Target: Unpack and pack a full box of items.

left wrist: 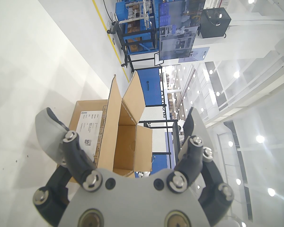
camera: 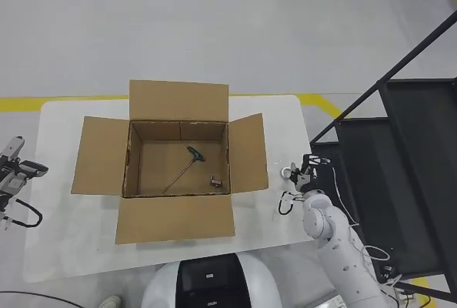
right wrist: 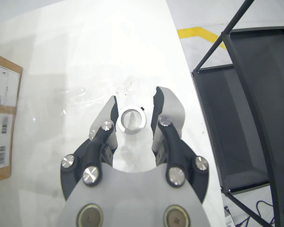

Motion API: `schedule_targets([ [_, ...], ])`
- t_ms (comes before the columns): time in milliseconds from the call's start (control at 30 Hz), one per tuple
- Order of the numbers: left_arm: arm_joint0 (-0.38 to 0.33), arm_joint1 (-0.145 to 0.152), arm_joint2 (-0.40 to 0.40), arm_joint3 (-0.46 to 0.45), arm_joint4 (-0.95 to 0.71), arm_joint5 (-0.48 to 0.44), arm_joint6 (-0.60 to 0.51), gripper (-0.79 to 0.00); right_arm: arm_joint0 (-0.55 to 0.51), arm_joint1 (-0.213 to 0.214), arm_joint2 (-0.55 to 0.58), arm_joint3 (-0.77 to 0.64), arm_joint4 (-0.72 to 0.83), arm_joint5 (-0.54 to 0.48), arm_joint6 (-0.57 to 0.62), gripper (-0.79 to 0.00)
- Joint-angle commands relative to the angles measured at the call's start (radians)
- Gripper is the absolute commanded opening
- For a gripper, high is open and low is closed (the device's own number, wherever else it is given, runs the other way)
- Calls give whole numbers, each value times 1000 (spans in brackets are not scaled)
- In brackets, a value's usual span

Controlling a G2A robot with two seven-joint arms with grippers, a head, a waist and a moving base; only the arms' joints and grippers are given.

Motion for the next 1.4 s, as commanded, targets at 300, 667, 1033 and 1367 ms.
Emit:
schedule_targets([
  [300, 0, 0, 0, 0, 0, 0, 0, 0, 70, -11, -38, 129, 33, 10, 12, -446],
  [667, 0, 0, 0, 0, 0, 0, 0, 0, 51, -8, -28, 125, 14, 21, 21, -453],
  [1033, 0, 0, 0, 0, 0, 0, 0, 0, 87, -12, -64, 172, -7, 20, 66, -483],
  [1367, 0, 0, 0, 0, 0, 0, 0, 0, 90, -11, -54, 150, -10, 16, 16, -785],
])
